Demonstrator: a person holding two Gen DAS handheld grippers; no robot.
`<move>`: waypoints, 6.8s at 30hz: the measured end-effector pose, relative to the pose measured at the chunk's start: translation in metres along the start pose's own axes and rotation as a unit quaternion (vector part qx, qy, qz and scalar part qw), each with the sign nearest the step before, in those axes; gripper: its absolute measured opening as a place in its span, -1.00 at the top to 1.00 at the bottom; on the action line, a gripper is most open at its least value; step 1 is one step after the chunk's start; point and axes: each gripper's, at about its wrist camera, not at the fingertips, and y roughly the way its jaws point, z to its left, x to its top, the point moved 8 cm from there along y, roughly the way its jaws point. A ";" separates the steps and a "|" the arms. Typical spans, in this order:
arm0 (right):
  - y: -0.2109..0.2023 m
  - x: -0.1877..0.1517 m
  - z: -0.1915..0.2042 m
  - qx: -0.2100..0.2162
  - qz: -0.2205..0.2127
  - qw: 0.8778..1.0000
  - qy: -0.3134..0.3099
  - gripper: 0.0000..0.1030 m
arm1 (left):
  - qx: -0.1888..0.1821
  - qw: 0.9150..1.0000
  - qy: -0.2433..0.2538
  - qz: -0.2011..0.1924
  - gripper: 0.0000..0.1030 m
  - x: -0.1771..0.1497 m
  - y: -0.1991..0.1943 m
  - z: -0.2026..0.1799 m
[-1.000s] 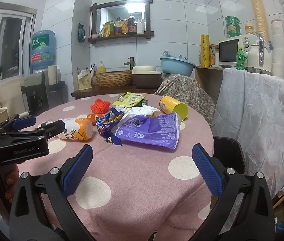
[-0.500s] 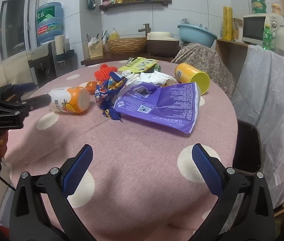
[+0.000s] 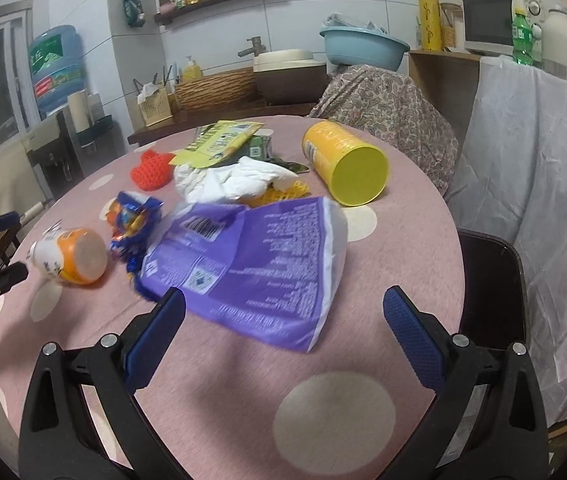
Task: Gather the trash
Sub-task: 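Grasp the white-and-orange bottle with the left tool while the right tool grasps the purple bag, then carry bottle and purple bag to the black bin and release both, then return to the table and grasp the blue chip bag with the left tool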
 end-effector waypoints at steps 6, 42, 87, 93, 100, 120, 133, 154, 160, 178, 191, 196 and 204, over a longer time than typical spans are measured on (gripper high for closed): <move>0.027 0.012 -0.016 0.023 0.022 0.999 0.038 -0.69 | -0.035 0.996 0.073 0.038 -0.89 -0.001 0.021 0.001; 0.002 0.016 -0.001 0.061 -0.017 0.998 -0.001 0.61 | -0.086 0.957 0.233 0.151 -0.24 -0.019 0.052 -0.020; -0.026 0.032 -0.275 -0.251 -0.006 0.968 0.033 0.71 | -0.309 0.948 -0.014 -0.069 -0.19 0.178 0.026 -0.234; 0.044 -0.021 -0.317 -0.252 0.067 0.962 0.079 0.71 | -0.327 0.944 -0.026 -0.041 -0.19 0.196 0.059 -0.265; 0.098 -0.056 -0.337 -0.232 0.127 0.957 0.116 0.64 | -0.316 0.948 -0.020 -0.005 -0.19 0.206 0.102 -0.297; -0.043 -0.073 -0.343 -0.334 0.020 0.934 0.129 -0.84 | -0.243 0.953 -0.008 0.178 -0.19 0.203 0.240 -0.399; -0.087 -0.124 -0.325 -0.325 -0.004 0.931 0.166 -0.85 | -0.127 0.935 -0.018 0.331 -0.19 0.127 0.353 -0.443; -0.116 -0.132 -0.317 -0.330 -0.031 0.925 0.183 -0.85 | -0.225 0.961 0.038 0.157 -0.82 0.203 0.229 -0.430; -0.115 -0.107 -0.280 -0.293 -0.044 0.939 0.175 -0.85 | -0.237 0.969 0.039 0.061 -0.90 0.201 0.134 -0.351; -0.065 -0.020 -0.091 -0.130 -0.073 0.987 0.056 -0.85 | -0.029 0.987 -0.154 0.040 -0.87 0.068 0.046 -0.062; -0.063 -0.015 -0.034 -0.112 -0.072 0.991 -0.002 -0.85 | -0.051 0.964 -0.238 0.106 -0.12 0.038 0.102 -0.024; -0.066 -0.018 -0.036 -0.108 -0.072 0.991 0.004 -0.85 | -0.028 0.966 -0.230 0.120 0.30 0.032 0.109 -0.022; -0.061 -0.017 -0.031 -0.096 -0.069 0.993 0.004 -0.85 | -0.015 0.972 -0.207 0.112 0.73 0.030 0.102 -0.026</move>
